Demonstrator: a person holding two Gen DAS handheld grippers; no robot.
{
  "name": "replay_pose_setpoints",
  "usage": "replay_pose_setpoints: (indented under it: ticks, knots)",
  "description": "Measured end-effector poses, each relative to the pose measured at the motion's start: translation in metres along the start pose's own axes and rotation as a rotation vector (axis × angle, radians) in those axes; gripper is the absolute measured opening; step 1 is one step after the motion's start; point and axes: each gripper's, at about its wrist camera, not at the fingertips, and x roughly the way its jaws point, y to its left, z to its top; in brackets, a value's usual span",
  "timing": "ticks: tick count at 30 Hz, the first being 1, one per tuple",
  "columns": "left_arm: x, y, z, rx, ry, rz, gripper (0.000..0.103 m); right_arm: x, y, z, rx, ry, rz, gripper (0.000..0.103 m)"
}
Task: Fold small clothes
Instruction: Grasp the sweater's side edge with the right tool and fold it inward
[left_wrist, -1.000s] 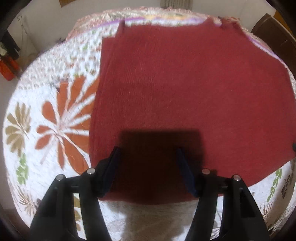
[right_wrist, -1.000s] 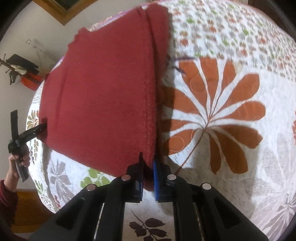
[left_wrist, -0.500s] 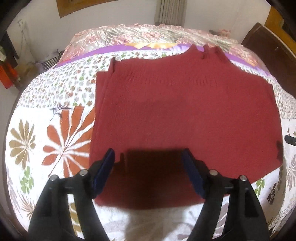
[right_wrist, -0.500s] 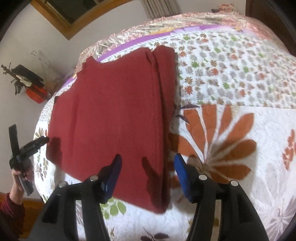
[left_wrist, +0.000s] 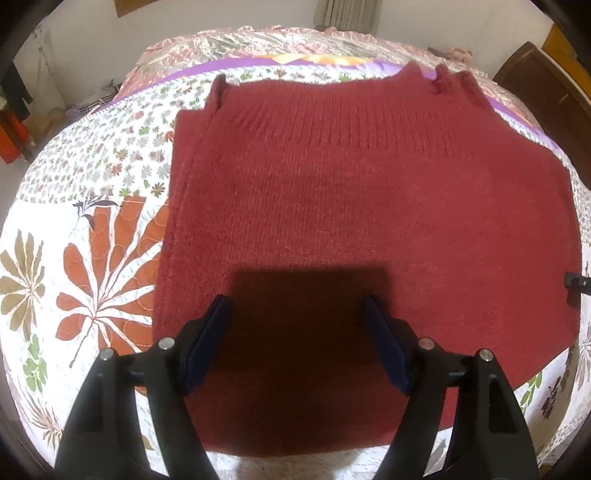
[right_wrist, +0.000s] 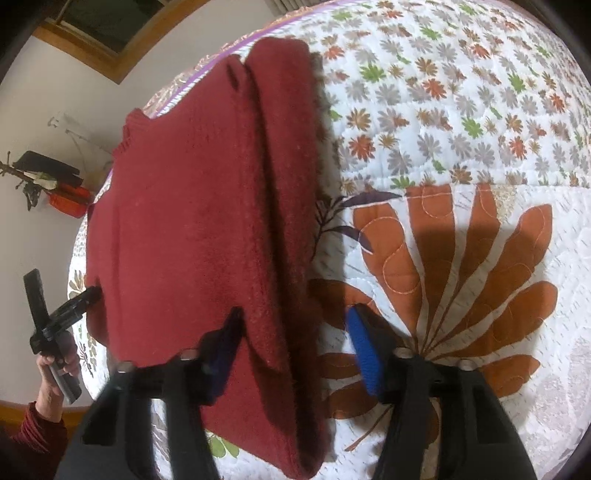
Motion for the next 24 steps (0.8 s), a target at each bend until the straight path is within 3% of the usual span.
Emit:
replay_pose_setpoints:
  ticks: [1,4,18,21,24]
  knots:
    - [0.0,0.001,0.0,-0.003,0.002,-0.003,0.075,0.002,0.002,0.0,0.0,0.011,0.041,0.032]
    - [-0.003,0.005,-0.001,-0.024,0.005,-0.019,0.075,0.003,0.009,0.0,-0.015,0.008,0.027,0.027]
    - [0.013,0.013,-0.006,-0.022,0.054,-0.062,0.077,0.013,0.046,0.0,-0.019,-0.003,-0.089,0.023]
    - [0.001,0.016,-0.003,-0.046,0.063,-0.083,0.073,0.003,0.072,0.003,-0.051,-0.025,-0.118,0.021]
    - [-0.025,0.024,-0.003,-0.061,0.024,-0.105,0.073,-0.011,0.101,0.004,-0.099,-0.055,-0.127,0.02]
